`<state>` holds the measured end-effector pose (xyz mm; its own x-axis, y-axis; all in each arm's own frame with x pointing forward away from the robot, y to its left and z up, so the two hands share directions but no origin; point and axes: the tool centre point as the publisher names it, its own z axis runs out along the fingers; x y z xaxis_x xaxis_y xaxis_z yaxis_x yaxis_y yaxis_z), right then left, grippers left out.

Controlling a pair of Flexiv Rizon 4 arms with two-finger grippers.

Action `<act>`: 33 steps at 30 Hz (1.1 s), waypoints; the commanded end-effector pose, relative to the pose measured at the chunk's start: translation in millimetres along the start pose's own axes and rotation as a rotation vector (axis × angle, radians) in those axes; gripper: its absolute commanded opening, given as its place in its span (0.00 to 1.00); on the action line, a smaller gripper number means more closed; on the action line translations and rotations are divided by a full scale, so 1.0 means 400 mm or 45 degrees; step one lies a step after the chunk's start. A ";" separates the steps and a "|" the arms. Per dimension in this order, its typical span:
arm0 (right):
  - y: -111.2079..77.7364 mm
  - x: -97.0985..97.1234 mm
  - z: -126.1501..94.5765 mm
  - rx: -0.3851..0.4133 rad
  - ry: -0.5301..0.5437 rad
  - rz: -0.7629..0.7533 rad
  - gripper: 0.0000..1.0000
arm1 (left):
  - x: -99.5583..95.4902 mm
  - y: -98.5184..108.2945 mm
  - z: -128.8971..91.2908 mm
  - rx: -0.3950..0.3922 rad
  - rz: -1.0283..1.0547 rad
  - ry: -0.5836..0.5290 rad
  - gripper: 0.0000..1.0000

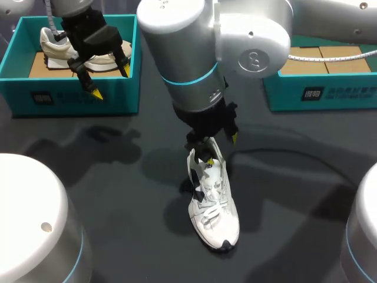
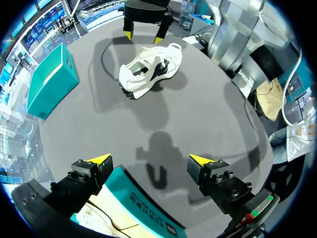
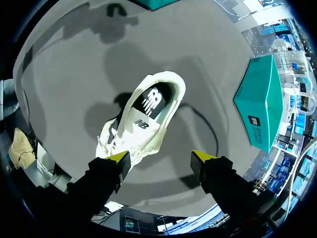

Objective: Take the shoe out of the shoebox, open the shoe tongue, remove and reinsert the insole, then place the shoe into the shoebox

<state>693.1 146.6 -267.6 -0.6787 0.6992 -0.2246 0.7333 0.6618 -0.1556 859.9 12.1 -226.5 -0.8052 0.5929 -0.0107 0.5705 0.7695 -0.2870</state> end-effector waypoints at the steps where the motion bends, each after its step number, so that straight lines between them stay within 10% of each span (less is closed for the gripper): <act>1: 0.026 -0.019 -0.025 -0.019 -0.066 -0.188 1.00 | -0.001 0.000 -0.001 -0.003 0.000 0.002 1.00; 5: 0.027 -0.030 -0.043 -0.279 -0.134 -0.448 1.00 | -0.001 0.000 -0.001 -0.003 0.000 0.002 1.00; 17: 0.027 -0.030 -0.043 -0.279 -0.134 -0.448 1.00 | -0.001 0.000 -0.001 -0.003 0.000 0.002 1.00; 33: 0.173 -0.064 -0.047 -0.303 -0.220 -0.917 1.00 | -0.001 0.000 -0.001 -0.003 0.000 0.002 1.00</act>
<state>753.5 177.6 -246.5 -0.9508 0.0401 -0.3072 0.0787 0.9903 -0.1144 859.9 12.1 -226.5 -0.8052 0.5929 -0.0107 0.5705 0.7695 -0.2870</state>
